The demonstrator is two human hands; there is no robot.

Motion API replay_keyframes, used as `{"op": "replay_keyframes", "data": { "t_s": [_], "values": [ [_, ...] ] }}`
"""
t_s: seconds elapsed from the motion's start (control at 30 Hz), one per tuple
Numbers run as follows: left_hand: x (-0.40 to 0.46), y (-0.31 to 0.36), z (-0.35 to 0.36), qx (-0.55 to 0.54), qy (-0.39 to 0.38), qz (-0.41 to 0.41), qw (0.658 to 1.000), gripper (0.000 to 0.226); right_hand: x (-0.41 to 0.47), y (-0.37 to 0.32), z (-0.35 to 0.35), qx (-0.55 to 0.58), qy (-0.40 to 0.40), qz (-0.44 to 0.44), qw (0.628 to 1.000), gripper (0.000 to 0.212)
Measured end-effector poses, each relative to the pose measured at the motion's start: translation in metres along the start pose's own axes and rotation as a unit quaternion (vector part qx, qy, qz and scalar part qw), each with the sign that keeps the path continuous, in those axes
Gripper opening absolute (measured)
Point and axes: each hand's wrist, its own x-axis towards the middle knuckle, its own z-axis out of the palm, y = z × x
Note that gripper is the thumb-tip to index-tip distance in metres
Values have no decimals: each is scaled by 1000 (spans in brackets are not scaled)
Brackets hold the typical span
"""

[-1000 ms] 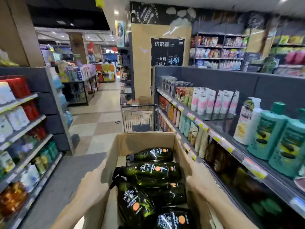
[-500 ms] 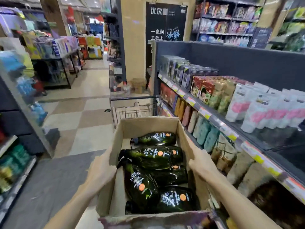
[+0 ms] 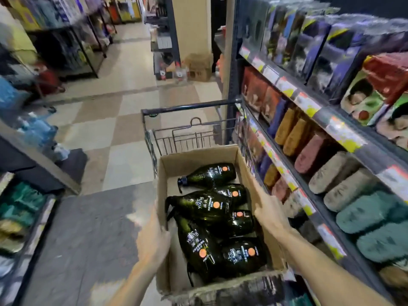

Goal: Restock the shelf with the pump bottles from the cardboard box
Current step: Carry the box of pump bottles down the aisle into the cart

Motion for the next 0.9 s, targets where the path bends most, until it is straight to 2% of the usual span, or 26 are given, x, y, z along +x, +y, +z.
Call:
{"op": "replay_keyframes", "data": {
  "t_s": [0.17, 0.23, 0.33, 0.47, 0.6, 0.8, 0.9],
  "values": [
    [75, -21, 80, 34, -41, -72, 996, 57, 72, 29, 78, -17, -38, 33, 999, 99],
    [91, -26, 108, 5, -65, -84, 994, 48, 90, 43, 106, -42, -33, 34, 998, 101],
    [108, -42, 149, -29, -94, -149, 984, 34, 107, 60, 146, -65, -51, 39, 996, 103],
    [128, -72, 195, -32, -114, -199, 973, 29, 128, 81, 203, -55, -85, 66, 993, 99],
    [144, -97, 230, -23, -99, -219, 970, 35, 134, 96, 254, -39, -100, 59, 993, 92],
    [153, -128, 277, 27, -100, -264, 959, 47, 140, 128, 319, -26, -127, 77, 989, 94],
    [146, -142, 301, 85, -112, -253, 957, 74, 139, 137, 330, 1, -117, 76, 990, 90]
  ]
}}
